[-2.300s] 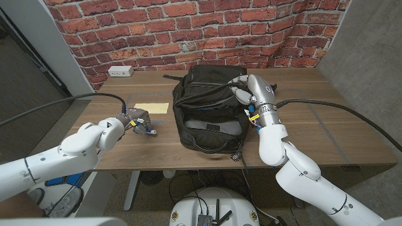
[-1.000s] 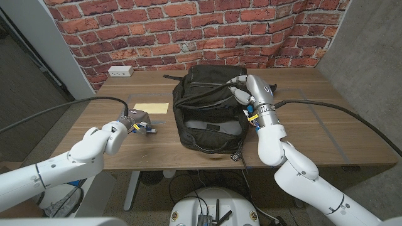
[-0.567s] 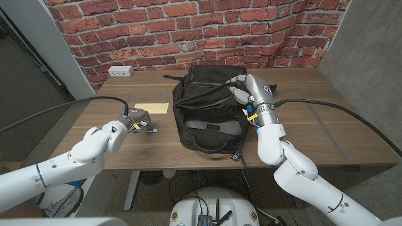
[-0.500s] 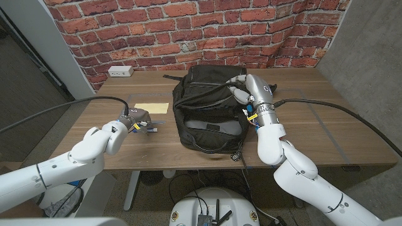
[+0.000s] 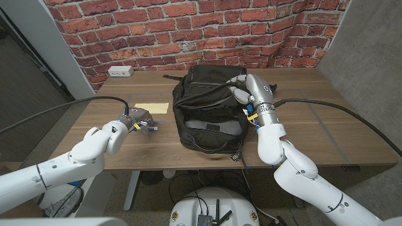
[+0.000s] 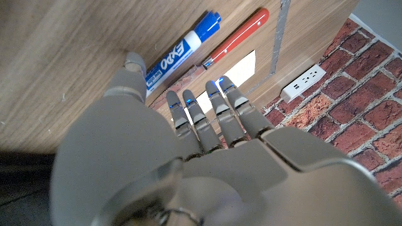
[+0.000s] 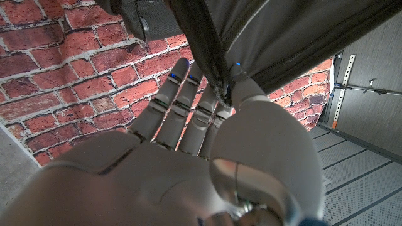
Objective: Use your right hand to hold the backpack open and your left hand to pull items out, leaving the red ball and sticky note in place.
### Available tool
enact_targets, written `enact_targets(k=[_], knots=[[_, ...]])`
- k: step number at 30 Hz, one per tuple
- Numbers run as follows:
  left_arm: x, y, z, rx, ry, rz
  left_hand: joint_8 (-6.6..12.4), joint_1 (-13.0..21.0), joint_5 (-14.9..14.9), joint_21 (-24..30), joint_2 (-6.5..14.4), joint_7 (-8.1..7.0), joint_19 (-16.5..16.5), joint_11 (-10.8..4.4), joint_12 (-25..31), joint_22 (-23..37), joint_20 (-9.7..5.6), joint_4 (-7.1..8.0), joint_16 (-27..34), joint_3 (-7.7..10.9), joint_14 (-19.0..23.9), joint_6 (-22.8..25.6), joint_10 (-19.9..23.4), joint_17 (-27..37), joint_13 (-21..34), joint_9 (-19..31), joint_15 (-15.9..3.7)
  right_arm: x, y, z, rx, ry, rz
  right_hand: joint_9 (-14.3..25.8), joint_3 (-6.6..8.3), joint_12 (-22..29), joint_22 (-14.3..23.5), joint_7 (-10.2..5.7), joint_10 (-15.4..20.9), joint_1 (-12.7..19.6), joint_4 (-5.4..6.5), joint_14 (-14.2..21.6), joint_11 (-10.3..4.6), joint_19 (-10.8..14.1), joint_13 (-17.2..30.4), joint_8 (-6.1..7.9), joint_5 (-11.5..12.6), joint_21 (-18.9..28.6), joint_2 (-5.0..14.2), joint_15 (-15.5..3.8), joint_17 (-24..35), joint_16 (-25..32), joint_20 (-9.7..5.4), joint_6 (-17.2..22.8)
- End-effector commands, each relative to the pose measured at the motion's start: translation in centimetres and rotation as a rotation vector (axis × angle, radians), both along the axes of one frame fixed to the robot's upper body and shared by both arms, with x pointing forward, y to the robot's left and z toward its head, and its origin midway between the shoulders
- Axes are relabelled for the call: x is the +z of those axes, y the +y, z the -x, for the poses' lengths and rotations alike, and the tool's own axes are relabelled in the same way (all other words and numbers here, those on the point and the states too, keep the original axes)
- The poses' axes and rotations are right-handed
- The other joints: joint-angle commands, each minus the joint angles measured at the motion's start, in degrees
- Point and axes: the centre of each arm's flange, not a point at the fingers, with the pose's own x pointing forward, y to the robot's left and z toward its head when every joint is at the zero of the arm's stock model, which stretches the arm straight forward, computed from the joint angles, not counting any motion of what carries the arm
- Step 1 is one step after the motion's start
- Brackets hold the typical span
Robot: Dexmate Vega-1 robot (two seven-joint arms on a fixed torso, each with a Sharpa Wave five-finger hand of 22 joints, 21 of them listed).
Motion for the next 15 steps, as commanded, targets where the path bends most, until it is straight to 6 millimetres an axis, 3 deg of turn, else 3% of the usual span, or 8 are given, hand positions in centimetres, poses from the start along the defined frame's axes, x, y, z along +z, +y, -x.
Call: enact_targets(k=[1, 15], knots=[[0.7, -0.2, 0.5, -0.021, -0.038, 0.022, -0.15, -1.09, -0.26, -0.02, 0.0, 0.37, -1.36, 0.05, -0.15, 0.07, -8.74, 0.1, 0.15, -0.8, -1.9, -1.82, -2.03, 0.11, 0.08, -0.13, -8.4, -0.1, -0.1, 0.0, 0.002, -0.004, 0.0, 0.2, 0.28, 0.12, 0.15, -0.05, 0.31, -0.04, 0.26, -0.27, -0.24, 0.0, 0.31, 0.55, 0.24, 0.26, 0.37, -6.33, 0.24, -0.03, -8.09, 0.42], [2.1, 0.1, 0.3, -0.072, -0.06, 0.134, 0.22, -2.94, -0.33, -0.08, 0.41, 0.26, -3.18, 0.3, -0.03, 0.02, -8.46, 0.65, 0.21, -1.68, -3.95, -2.86, -3.94, 0.13, 0.05, -0.25, -7.57, -0.2, -0.1, 0.5, -0.004, -0.013, -0.001, 0.2, 0.29, 0.04, 0.14, -0.07, 0.23, -0.06, 0.21, -0.35, -0.32, -0.04, 0.32, 0.57, 0.26, 0.36, 0.29, -6.33, 0.29, -0.14, -8.1, 0.4]])
